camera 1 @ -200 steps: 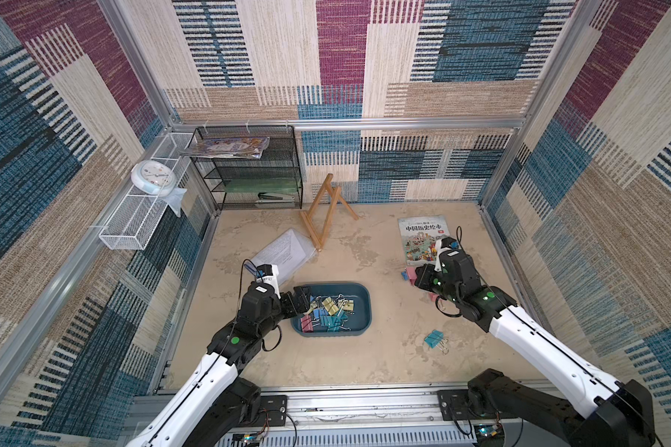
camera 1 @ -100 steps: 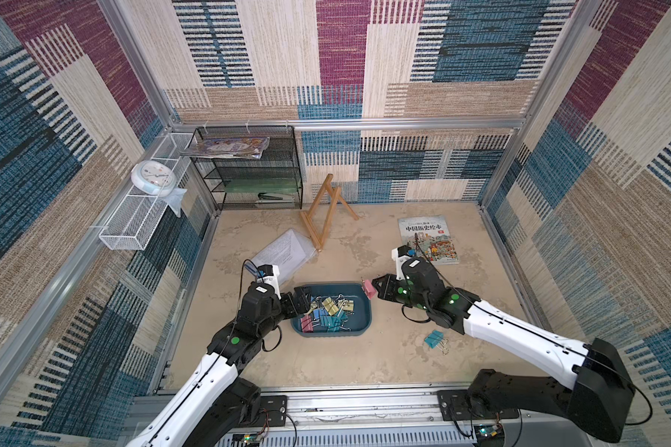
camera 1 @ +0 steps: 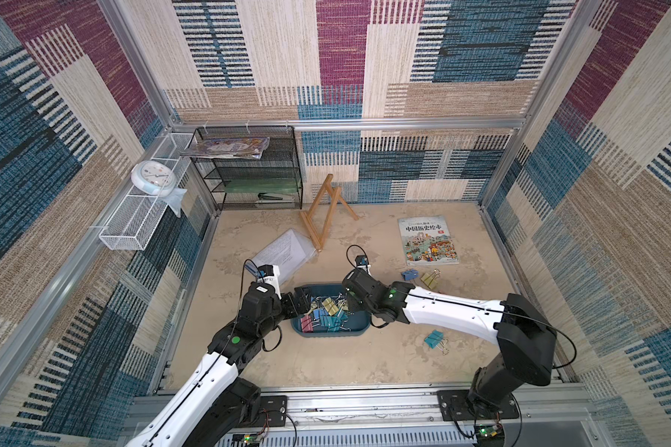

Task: Put the binder clips in the storage box
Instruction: Place the binder clip in the storage box.

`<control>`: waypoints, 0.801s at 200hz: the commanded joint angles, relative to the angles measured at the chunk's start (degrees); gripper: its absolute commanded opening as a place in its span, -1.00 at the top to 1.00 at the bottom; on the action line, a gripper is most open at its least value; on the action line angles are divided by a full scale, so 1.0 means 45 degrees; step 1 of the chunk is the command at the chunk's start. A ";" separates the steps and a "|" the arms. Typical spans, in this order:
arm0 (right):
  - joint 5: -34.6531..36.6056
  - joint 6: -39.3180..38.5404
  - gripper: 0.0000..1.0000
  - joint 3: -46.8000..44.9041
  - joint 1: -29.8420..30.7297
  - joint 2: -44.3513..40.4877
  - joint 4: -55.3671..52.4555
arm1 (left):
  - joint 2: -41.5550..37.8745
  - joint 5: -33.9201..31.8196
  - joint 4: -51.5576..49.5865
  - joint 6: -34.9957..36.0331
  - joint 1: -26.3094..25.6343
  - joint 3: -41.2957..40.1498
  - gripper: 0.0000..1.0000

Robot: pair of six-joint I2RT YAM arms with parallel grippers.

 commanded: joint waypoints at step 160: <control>0.1703 -0.0022 0.54 0.1238 0.0394 0.1600 -0.2057 | -0.0318 -0.0297 -0.0010 0.0259 0.0015 -0.0035 -0.98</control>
